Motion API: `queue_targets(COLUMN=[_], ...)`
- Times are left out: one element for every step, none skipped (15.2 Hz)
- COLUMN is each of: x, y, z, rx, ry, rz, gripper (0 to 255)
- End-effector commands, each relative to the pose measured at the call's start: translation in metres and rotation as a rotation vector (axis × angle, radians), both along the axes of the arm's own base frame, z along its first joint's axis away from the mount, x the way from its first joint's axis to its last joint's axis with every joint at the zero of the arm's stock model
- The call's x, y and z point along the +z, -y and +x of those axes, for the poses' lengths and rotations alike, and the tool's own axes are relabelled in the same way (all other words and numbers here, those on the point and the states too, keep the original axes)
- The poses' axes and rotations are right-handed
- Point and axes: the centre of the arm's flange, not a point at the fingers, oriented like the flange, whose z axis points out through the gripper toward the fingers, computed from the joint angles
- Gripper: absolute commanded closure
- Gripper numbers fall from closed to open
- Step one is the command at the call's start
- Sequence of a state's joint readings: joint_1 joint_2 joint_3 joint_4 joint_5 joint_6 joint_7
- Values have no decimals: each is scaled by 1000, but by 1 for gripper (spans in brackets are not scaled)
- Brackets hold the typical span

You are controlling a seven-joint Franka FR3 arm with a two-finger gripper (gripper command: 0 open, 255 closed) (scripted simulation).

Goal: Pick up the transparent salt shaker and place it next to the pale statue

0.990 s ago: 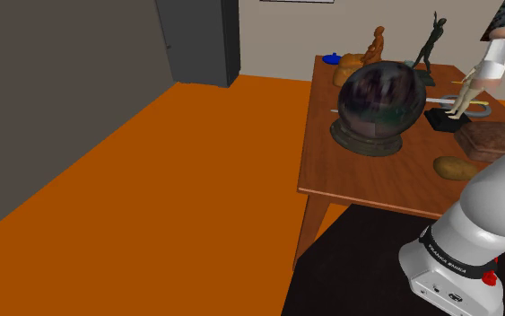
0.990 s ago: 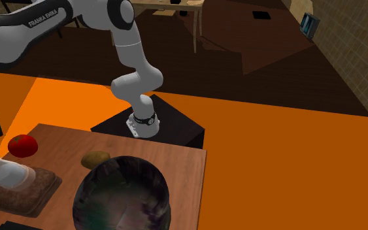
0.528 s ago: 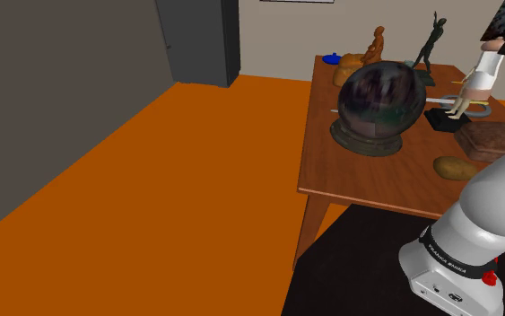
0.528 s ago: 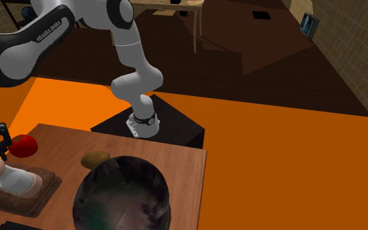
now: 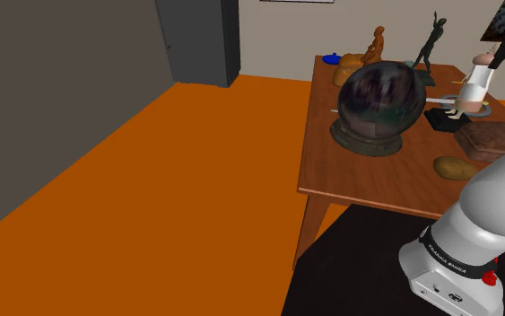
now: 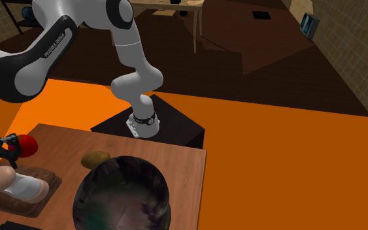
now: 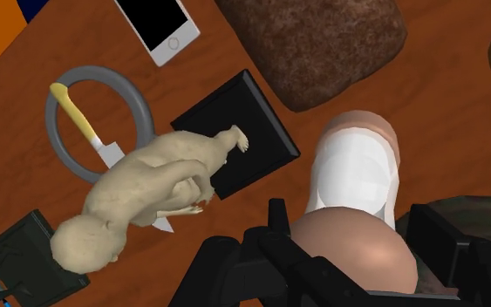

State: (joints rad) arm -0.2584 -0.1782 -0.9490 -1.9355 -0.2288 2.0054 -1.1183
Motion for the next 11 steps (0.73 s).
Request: queue_targets(x=[-11,-16,-21,-26,-32,-37,-42,-47,-53,-58,-63], y=[0,0,0,0,0,0,0,0,0,0,0], z=[0,0,0,0,0,0,0,0,0,0,0], rx=[0,0,0,0,0,0,0,0,0,0,0], ry=[0,0,0,0,0,0,0,0,0,0,0], rz=[-1,-1,-1,-1,-1,-1,-1,-1,-1,-1,-1], gripper=[255,255,255,255,255,255,255,255,255,255,255])
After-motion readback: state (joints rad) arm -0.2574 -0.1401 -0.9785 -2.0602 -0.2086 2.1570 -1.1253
